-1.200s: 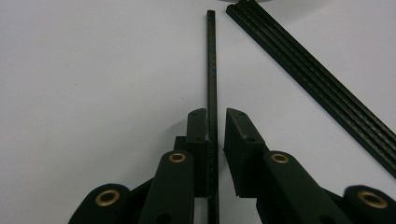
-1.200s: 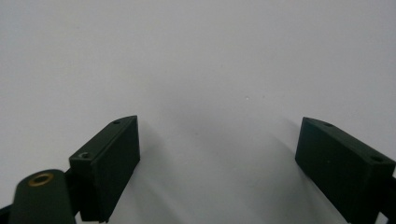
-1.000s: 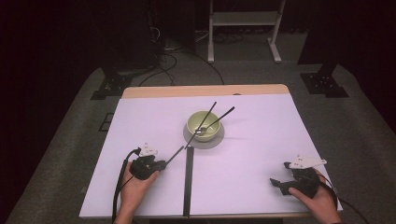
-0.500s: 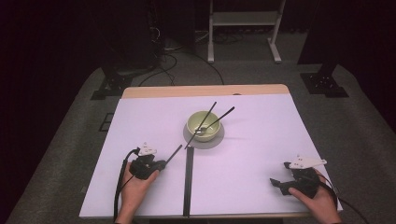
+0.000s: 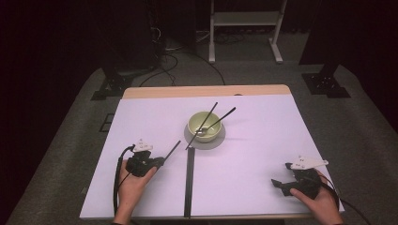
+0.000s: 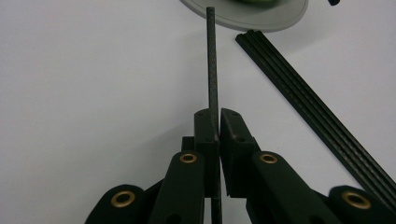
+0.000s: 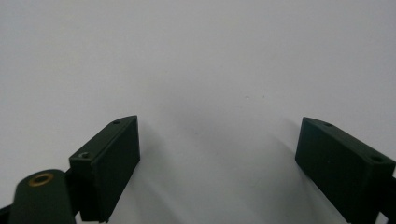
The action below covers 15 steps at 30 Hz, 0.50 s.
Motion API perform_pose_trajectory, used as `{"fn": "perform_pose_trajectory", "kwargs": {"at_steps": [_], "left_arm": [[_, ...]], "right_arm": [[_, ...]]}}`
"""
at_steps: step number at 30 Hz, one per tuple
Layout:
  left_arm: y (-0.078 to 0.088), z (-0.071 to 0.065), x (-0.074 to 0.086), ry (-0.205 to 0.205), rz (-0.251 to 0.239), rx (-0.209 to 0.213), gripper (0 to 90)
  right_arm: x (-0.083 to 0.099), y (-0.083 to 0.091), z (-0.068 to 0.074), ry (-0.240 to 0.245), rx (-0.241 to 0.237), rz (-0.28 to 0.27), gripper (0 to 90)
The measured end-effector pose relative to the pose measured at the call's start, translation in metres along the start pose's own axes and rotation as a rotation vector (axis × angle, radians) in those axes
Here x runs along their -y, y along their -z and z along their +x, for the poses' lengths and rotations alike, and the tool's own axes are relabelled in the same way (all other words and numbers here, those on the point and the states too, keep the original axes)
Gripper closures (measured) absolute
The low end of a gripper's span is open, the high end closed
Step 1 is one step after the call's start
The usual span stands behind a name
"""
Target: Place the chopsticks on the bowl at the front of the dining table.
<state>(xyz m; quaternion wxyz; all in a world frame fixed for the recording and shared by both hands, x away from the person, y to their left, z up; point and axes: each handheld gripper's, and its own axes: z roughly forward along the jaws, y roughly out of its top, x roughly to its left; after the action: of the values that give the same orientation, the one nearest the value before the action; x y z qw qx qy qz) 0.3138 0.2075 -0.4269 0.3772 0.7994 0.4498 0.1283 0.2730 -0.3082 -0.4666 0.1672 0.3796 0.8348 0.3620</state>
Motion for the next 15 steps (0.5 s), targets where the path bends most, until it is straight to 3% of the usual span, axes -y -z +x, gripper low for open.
{"fn": "perform_pose_trajectory", "kwargs": {"at_steps": [15], "left_arm": [[0.011, -0.001, -0.017, 0.013, -0.027, -0.006, 86.3]], "right_arm": [[0.000, 0.000, 0.000, 0.000, 0.000, 0.000, 12.2]]}}
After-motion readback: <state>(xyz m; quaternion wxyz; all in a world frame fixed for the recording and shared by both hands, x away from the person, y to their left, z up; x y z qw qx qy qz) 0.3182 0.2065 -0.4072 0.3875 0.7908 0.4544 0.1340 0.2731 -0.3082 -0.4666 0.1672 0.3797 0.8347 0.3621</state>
